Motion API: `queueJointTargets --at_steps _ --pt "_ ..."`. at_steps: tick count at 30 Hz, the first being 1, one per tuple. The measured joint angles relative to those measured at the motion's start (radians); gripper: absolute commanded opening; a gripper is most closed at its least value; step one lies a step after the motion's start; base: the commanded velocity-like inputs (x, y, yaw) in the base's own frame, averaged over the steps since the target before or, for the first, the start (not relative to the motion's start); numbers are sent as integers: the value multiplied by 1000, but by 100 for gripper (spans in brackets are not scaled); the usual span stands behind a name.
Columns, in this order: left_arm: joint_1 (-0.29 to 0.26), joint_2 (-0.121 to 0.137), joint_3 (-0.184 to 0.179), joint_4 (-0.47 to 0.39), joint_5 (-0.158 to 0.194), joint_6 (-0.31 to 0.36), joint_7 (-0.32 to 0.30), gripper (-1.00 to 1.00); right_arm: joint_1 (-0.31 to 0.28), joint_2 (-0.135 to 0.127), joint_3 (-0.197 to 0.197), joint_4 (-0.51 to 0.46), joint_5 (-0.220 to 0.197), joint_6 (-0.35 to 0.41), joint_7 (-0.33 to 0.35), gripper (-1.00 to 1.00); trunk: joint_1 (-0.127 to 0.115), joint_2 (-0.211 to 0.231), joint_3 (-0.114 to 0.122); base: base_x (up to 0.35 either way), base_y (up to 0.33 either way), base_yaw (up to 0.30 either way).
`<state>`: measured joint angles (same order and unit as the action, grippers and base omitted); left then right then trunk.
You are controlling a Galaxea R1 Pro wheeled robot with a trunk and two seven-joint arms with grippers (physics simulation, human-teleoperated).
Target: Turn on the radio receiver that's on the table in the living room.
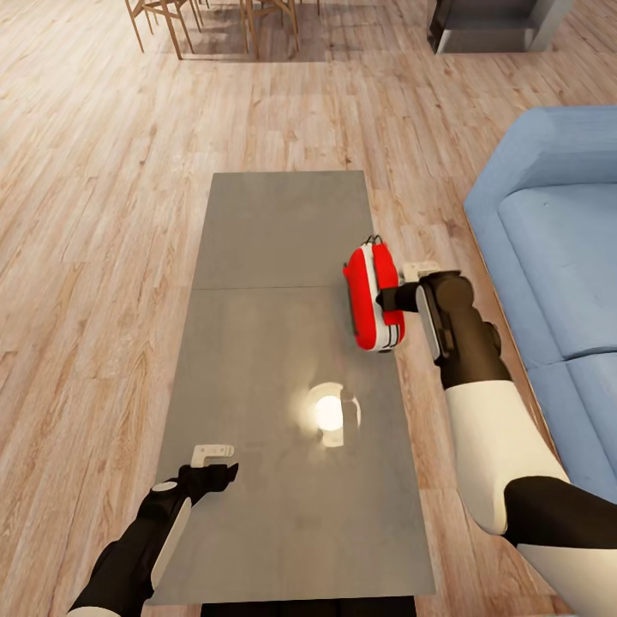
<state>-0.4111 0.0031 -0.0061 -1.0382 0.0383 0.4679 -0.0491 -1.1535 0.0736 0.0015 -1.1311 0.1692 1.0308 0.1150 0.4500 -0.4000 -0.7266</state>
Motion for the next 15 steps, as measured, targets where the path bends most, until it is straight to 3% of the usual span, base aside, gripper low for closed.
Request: queueJointTargets --at_steps 15 --pt "0 0 0 -4 0 6 0 100 25 -1 0 -225 3 16 0 -100 0 0 0 0 0 0"
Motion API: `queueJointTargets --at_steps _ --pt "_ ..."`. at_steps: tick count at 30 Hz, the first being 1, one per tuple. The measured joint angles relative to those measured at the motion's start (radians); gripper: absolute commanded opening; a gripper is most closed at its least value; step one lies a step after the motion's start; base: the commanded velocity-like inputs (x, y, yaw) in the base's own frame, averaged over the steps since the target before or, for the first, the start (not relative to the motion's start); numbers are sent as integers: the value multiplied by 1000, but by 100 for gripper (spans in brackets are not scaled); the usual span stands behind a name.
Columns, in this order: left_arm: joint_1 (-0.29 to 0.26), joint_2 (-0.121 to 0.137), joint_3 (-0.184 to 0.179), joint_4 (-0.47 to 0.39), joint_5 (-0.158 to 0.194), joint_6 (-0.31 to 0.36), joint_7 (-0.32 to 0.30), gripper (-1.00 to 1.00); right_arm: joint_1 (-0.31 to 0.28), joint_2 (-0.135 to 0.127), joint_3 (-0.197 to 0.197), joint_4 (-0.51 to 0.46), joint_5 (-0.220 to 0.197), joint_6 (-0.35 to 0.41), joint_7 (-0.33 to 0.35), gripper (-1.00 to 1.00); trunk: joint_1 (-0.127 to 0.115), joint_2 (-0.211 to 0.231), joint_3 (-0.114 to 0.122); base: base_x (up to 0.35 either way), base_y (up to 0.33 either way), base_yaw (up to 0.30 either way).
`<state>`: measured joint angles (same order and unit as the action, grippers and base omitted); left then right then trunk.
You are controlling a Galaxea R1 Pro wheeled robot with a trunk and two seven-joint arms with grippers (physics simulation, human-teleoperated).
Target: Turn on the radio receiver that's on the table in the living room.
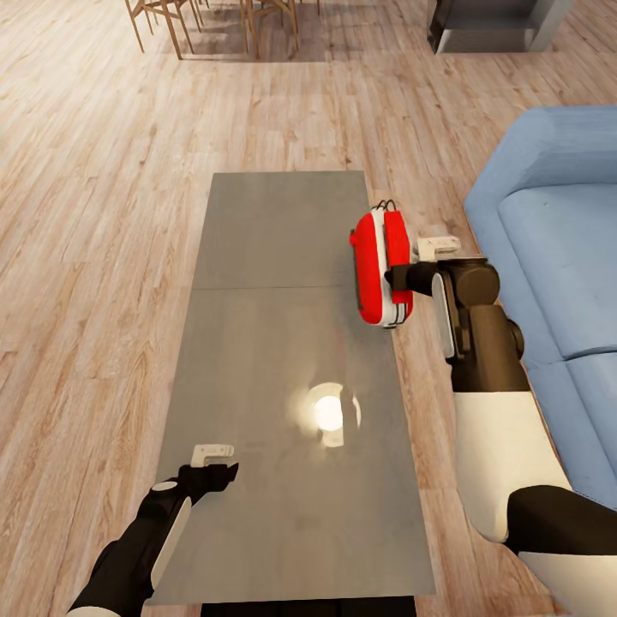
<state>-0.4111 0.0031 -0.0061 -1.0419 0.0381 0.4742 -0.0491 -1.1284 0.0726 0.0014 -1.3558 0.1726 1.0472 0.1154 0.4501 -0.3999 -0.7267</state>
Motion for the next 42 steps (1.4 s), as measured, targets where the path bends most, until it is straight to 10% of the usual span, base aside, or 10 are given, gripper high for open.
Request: queueJointTargets --at_steps 12,18,23,33,39,42 --pt "0 -4 0 -26 5 18 -19 100 28 -59 52 -30 24 0 -6 -100 0 0 0 0 0 0" --pt "-32 -3 0 -56 5 109 -93 100 63 -90 79 -37 133 -12 -9 -100 0 0 0 0 0 0" --pt "-87 0 0 -66 1 188 -158 100 122 -133 83 -37 281 -138 -11 -100 0 0 0 0 0 0" --pt "-146 2 0 -68 0 233 -178 100 212 -187 81 -38 428 -336 -53 -100 0 0 0 0 0 0" --pt "-213 3 -1 -115 1 345 -228 100 335 -194 110 -45 508 -498 -263 -100 0 0 0 0 0 0" --pt "-239 4 0 -167 1 424 -284 100 392 -195 190 -47 603 -582 -421 -100 0 0 0 0 0 0"
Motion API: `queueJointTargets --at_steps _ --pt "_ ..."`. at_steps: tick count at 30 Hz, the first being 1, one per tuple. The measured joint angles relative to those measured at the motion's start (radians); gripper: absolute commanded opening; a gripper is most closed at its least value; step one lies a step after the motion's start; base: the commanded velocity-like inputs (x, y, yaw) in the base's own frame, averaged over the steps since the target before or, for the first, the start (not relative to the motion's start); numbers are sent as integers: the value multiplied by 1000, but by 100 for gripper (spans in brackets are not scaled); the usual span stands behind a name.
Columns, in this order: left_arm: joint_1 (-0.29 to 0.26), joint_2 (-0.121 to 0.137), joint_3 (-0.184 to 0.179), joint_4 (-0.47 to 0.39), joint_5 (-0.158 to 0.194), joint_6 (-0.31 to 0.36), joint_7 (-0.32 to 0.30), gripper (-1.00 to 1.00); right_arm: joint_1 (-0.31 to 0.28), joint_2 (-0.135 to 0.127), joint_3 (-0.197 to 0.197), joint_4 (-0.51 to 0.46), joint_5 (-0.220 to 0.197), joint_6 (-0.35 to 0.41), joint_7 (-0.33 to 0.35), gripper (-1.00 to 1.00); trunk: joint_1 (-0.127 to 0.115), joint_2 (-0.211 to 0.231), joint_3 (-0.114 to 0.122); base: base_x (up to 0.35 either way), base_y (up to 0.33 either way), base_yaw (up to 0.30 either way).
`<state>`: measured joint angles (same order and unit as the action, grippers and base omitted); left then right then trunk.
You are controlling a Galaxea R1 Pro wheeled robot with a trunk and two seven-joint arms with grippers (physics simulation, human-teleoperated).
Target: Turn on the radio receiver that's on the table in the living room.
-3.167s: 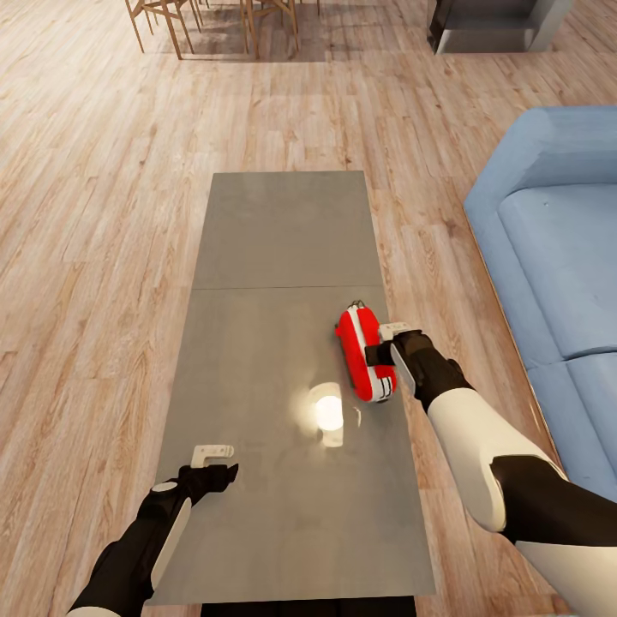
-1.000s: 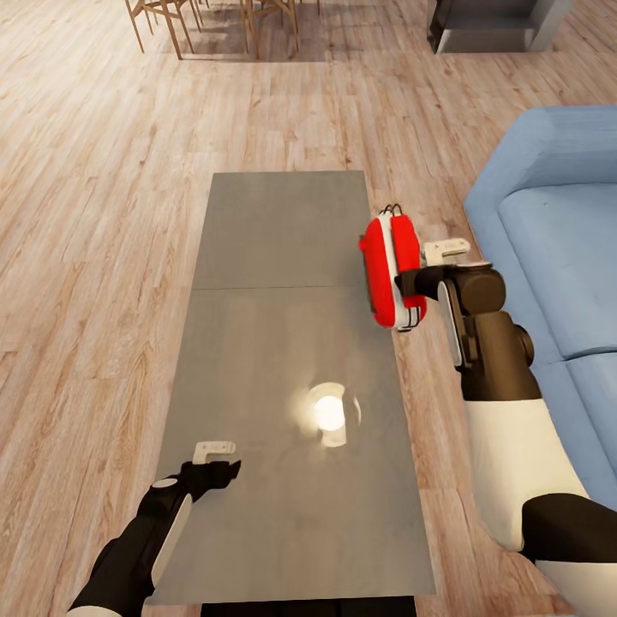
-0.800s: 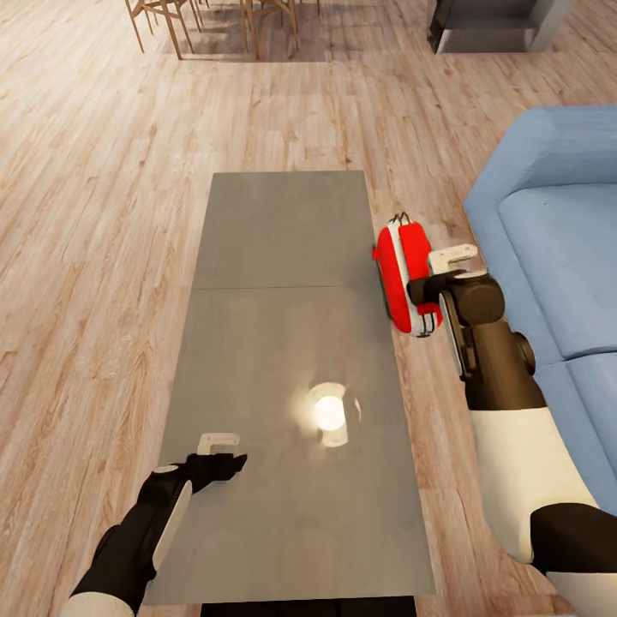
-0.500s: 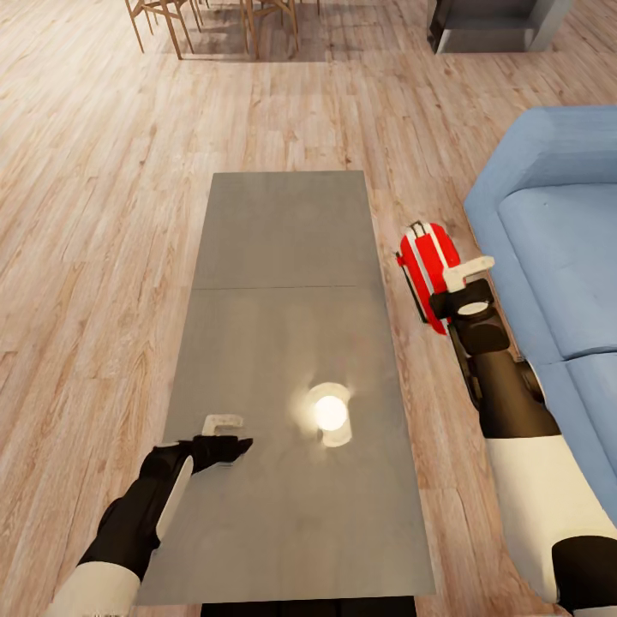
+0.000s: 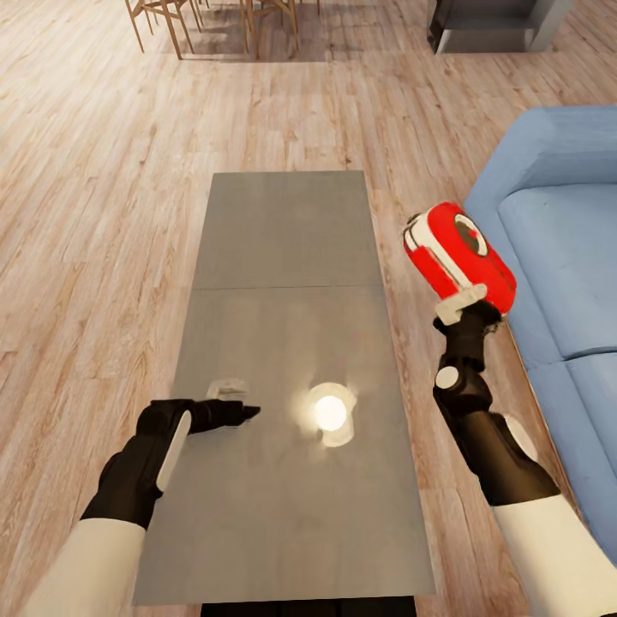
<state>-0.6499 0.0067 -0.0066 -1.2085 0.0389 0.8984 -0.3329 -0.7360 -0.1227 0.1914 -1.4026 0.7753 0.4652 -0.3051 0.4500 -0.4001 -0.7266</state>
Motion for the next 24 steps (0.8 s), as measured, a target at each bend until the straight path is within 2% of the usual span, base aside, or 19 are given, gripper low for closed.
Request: queueJointTargets --at_steps 2,5,6,9,11,13,15,18,20,21,24 --pt "-16 0 0 -16 0 24 -16 100 45 -2 41 2 32 -53 -109 -100 0 0 0 0 0 0" --pt "-45 -1 0 -24 1 69 -25 100 116 -4 90 11 81 -125 -233 -100 0 0 0 0 0 0" --pt "-51 -1 0 -24 1 78 -25 100 125 -4 94 13 90 -132 -251 -100 0 0 0 0 0 0" --pt "-76 -2 0 -26 5 112 -27 100 159 -4 107 34 155 -153 -316 -100 0 0 0 0 0 0" --pt "-83 -3 0 -26 6 119 -27 100 171 -3 114 53 178 -165 -338 -100 0 0 0 0 0 0" --pt "-90 -5 0 -28 6 126 -29 100 186 -2 135 91 214 -184 -380 -100 0 0 0 0 0 0" --pt "-95 -7 0 -30 8 130 -34 100 195 -2 163 146 243 -199 -444 -100 0 0 0 0 0 0" --pt "-107 -14 0 -32 10 134 -50 100 203 -3 233 310 271 -216 -608 -100 0 0 0 0 0 0" --pt "-116 -17 0 -32 10 135 -56 100 204 -3 262 356 275 -222 -659 -100 0 0 0 0 0 0" --pt "-123 -20 1 -32 11 137 -62 100 204 -1 289 401 277 -228 -700 -100 0 0 0 0 0 0" --pt "-133 -27 1 -32 13 139 -76 100 205 3 339 473 279 -233 -760 -100 0 0 0 0 0 0"
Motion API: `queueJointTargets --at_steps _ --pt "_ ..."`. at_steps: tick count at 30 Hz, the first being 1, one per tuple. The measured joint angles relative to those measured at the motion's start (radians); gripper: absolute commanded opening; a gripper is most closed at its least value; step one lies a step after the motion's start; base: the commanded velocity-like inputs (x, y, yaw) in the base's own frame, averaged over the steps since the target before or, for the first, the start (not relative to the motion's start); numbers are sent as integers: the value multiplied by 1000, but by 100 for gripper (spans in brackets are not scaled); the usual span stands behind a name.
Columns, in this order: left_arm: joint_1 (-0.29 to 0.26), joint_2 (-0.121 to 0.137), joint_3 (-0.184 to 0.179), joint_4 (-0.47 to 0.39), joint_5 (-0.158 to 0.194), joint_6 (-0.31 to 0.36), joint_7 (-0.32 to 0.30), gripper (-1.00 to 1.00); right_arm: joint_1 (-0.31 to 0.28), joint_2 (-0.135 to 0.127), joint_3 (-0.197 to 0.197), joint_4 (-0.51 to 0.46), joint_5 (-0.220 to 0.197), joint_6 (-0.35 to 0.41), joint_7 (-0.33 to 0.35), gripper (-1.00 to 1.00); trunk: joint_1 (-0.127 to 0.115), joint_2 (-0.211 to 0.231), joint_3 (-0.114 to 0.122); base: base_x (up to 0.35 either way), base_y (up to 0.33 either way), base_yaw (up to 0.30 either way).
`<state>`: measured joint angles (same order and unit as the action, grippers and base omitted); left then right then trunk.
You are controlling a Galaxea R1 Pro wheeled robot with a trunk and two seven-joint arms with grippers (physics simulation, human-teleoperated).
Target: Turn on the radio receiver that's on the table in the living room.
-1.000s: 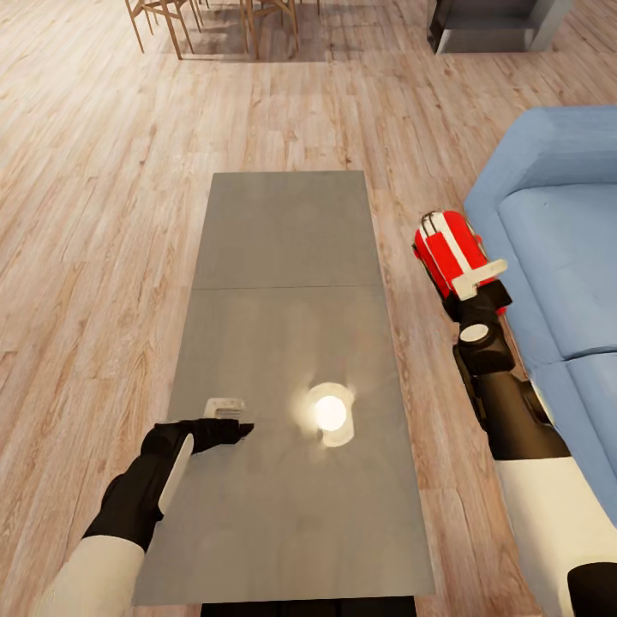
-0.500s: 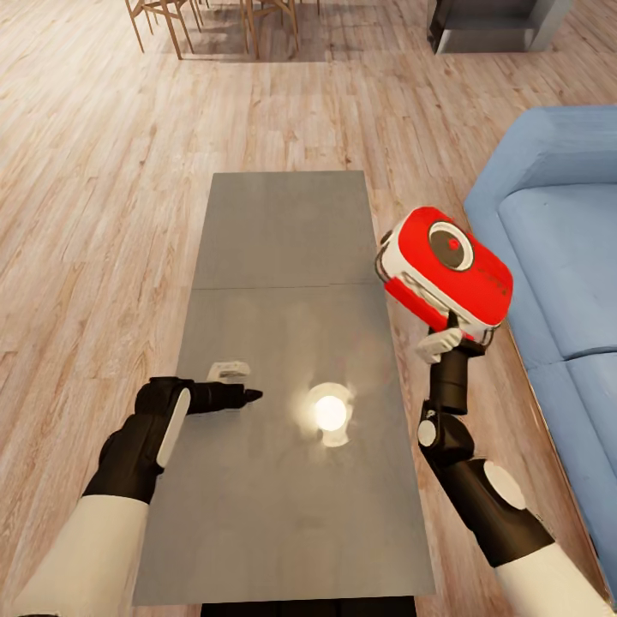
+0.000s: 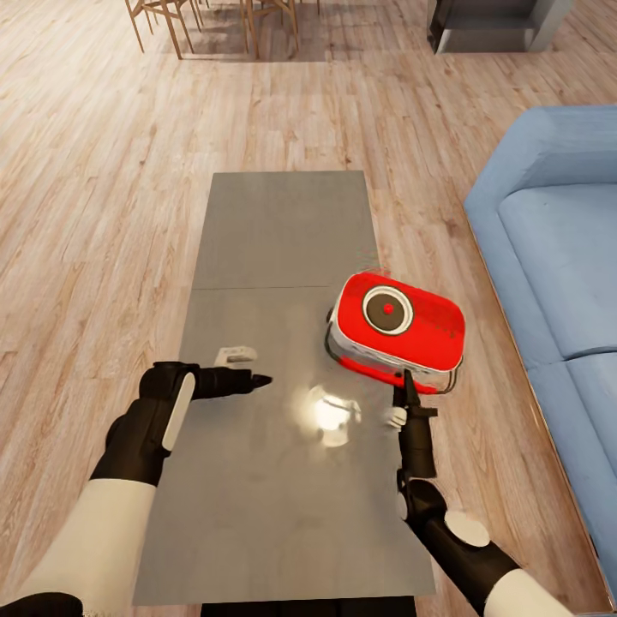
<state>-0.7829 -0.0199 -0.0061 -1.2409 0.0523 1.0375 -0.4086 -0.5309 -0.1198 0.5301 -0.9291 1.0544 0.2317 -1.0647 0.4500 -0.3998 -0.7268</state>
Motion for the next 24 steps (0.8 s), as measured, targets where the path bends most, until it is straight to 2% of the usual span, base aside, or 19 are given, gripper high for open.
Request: queueJointTargets --at_steps 4,9,13,16,20,24 --pt "-8 -13 0 0 3 1 -20 100 0 10 64 94 2 -2 -73 -100 0 0 0 0 0 0" --pt "-14 -20 0 0 7 1 -45 100 1 22 104 216 5 -1 -146 -100 0 0 0 0 0 0" --pt "-33 -21 0 2 23 2 -60 100 0 26 112 278 9 -2 -174 -100 0 0 0 0 0 0" --pt "-41 -21 0 3 45 2 -65 100 0 25 115 300 29 -4 -184 -100 0 0 0 0 0 0" --pt "-45 -21 0 5 74 2 -68 100 0 23 116 312 91 -20 -196 -100 0 0 0 0 0 0" --pt "-46 -19 0 12 83 3 -68 100 0 19 117 327 120 -42 -227 -100 0 0 0 0 0 0"
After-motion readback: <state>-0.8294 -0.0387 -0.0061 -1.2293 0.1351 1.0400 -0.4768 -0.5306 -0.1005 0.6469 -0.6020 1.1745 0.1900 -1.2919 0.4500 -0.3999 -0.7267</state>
